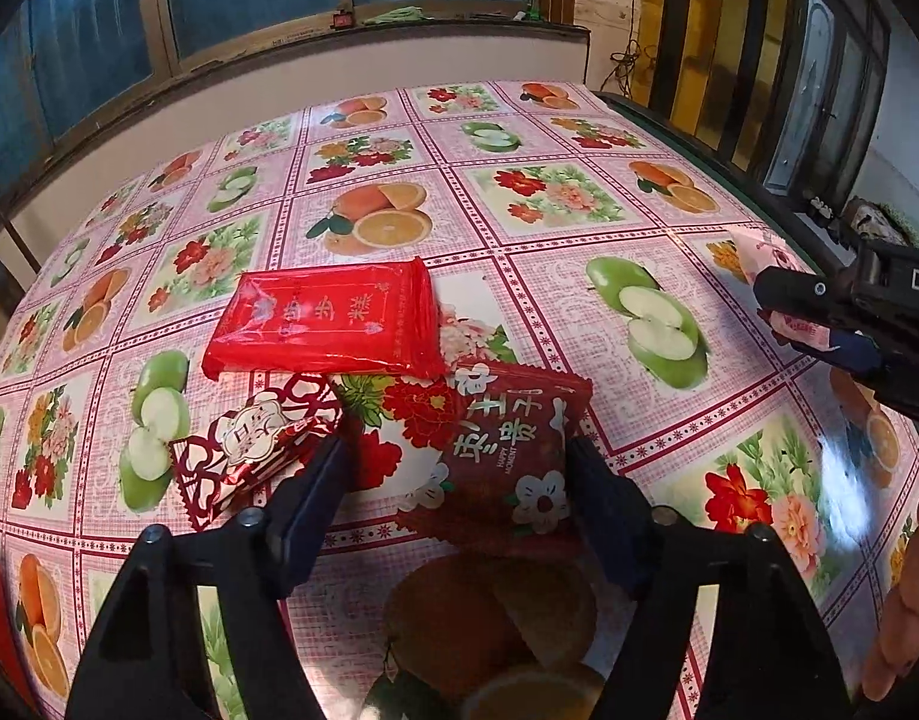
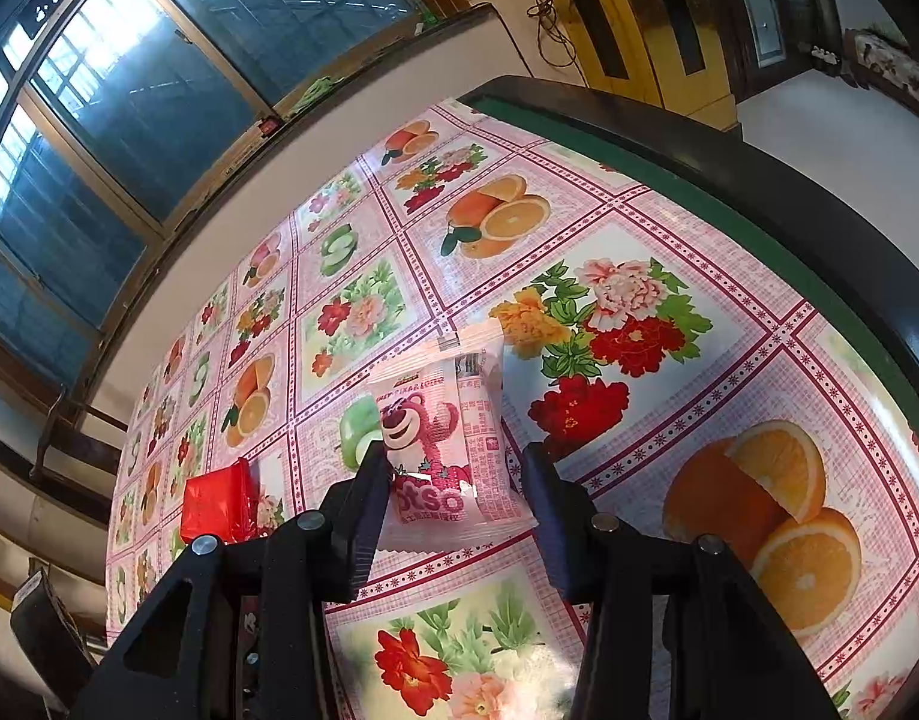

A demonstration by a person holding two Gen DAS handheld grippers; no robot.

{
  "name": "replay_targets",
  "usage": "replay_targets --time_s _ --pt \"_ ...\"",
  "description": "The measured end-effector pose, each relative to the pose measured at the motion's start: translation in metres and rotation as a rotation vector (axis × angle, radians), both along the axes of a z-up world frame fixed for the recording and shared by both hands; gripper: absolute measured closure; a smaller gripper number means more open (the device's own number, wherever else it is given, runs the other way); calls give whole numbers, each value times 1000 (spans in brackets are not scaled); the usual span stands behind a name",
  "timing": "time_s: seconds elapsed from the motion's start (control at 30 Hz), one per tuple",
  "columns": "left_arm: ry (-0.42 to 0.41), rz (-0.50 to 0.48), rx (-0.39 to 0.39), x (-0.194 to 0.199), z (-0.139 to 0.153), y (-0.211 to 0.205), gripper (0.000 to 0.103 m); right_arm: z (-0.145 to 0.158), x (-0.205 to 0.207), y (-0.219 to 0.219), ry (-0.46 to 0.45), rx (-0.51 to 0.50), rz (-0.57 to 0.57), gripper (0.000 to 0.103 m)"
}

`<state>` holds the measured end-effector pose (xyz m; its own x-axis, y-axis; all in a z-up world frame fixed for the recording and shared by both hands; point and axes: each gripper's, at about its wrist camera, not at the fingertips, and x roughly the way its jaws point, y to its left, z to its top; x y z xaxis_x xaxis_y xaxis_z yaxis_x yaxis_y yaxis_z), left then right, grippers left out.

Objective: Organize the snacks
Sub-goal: 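Grasp the red flower-printed snack bag with the left tool while the right tool holds the Lotso bag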

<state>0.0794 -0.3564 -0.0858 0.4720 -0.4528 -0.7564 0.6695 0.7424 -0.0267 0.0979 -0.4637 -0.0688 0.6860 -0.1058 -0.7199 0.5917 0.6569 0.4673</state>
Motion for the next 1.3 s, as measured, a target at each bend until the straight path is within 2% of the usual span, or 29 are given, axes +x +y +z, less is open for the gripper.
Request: replay_targets --time_s 0.03,0.07,0.27,0.4,0.47,0.6,0.63,0.67,0.73,0.83,0.93,1.0,1.13,1.2,1.23,1.27,1.3 --pt "-4 -7 -5 -1 1 0 49 0 0 0 1 -3 -1 55" --pt "-9 -14 -8 -3 2 0 53 0 0 0 1 -5 -2 55" --pt "-13 -1 -36 -8 5 11 54 2 1 5 -11 -14 21 55" --pt "-97 41 -40 -18 19 27 54 8 2 14 -46 -17 63 55" --pt "-158 93 -42 -23 28 42 55 10 5 18 -69 -6 94 55" --pt "-229 221 -63 -22 43 81 55 10 11 33 -92 16 167 55" --pt "-242 262 -68 -20 46 94 60 11 12 38 -99 25 189 55" --pt "-256 305 -72 -17 48 107 71 12 12 43 -110 33 210 55" --pt "-272 385 -79 -9 51 130 73 16 12 54 -130 30 249 55" --pt "-240 474 -99 7 48 159 73 20 13 73 -148 16 315 55" --pt "-171 504 -126 22 41 178 73 22 15 90 -151 -23 369 55" --pt "-126 513 -167 29 39 191 71 23 15 95 -154 -58 377 55" --pt "-88 496 -149 33 34 198 44 19 15 90 -140 -52 361 55" --pt "-46 443 -186 29 36 196 43 18 16 87 -130 -45 354 55" --pt "-43 404 -192 25 37 192 37 17 17 86 -125 -41 353 55" --pt "-60 365 -178 20 39 186 23 16 17 86 -121 -40 352 55" --pt "-88 334 -151 16 41 180 18 16 17 85 -118 -38 352 55"
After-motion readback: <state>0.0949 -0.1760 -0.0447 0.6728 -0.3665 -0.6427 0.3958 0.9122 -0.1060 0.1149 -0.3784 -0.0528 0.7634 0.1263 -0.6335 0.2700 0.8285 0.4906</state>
